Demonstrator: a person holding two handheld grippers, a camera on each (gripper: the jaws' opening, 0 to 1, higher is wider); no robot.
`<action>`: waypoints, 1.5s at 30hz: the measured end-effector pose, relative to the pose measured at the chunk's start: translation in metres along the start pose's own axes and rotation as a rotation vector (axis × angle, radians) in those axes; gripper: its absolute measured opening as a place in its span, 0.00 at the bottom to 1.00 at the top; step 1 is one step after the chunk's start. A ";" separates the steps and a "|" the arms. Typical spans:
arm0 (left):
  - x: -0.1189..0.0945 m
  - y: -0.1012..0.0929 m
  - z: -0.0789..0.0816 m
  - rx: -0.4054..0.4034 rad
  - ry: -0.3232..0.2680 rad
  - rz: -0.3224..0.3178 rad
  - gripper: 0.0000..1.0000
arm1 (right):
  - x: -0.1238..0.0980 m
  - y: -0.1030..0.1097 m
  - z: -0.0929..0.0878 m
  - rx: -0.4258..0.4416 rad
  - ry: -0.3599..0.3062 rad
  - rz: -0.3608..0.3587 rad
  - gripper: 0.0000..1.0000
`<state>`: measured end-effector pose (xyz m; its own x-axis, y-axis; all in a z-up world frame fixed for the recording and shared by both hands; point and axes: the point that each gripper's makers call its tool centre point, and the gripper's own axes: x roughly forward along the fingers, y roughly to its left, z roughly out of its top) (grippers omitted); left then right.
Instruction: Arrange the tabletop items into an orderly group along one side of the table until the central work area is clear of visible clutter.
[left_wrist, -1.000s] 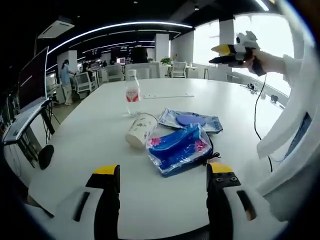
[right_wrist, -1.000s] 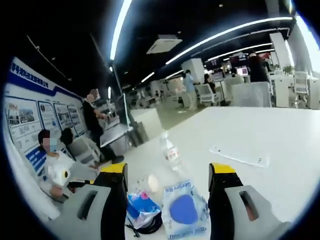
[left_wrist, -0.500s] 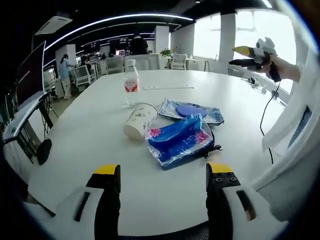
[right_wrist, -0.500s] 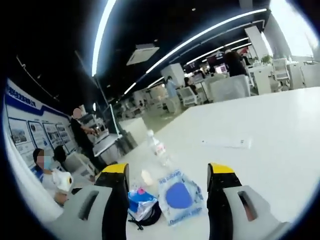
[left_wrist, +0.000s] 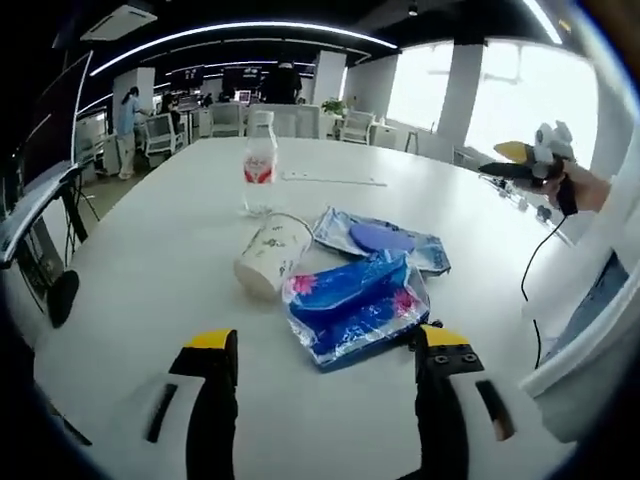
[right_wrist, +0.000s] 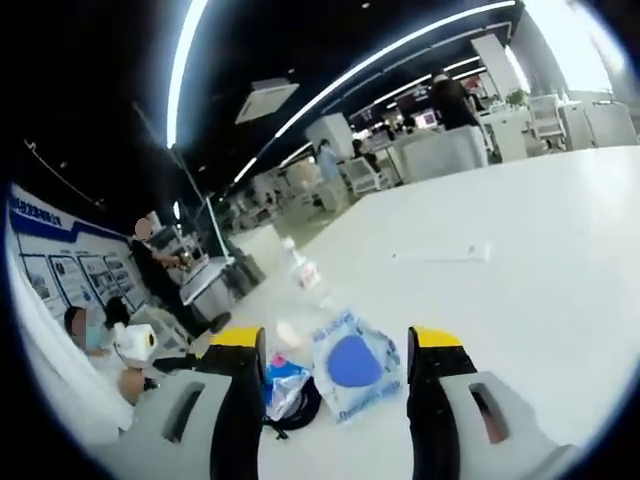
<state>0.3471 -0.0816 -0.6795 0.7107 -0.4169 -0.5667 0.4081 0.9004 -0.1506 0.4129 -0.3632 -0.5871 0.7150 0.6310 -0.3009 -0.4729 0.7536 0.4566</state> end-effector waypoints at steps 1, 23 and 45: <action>0.004 0.003 0.005 0.008 -0.003 -0.008 0.73 | -0.003 -0.002 -0.003 0.009 0.001 -0.007 0.55; 0.081 0.043 0.043 -0.041 0.127 -0.074 0.70 | -0.040 -0.008 -0.049 0.134 0.027 -0.081 0.49; 0.121 0.052 0.019 -0.086 0.276 -0.034 0.40 | -0.033 -0.003 -0.060 0.141 0.071 -0.070 0.43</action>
<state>0.4651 -0.0879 -0.7406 0.5098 -0.4078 -0.7575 0.3707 0.8987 -0.2343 0.3596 -0.3751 -0.6283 0.7034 0.5927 -0.3924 -0.3425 0.7663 0.5436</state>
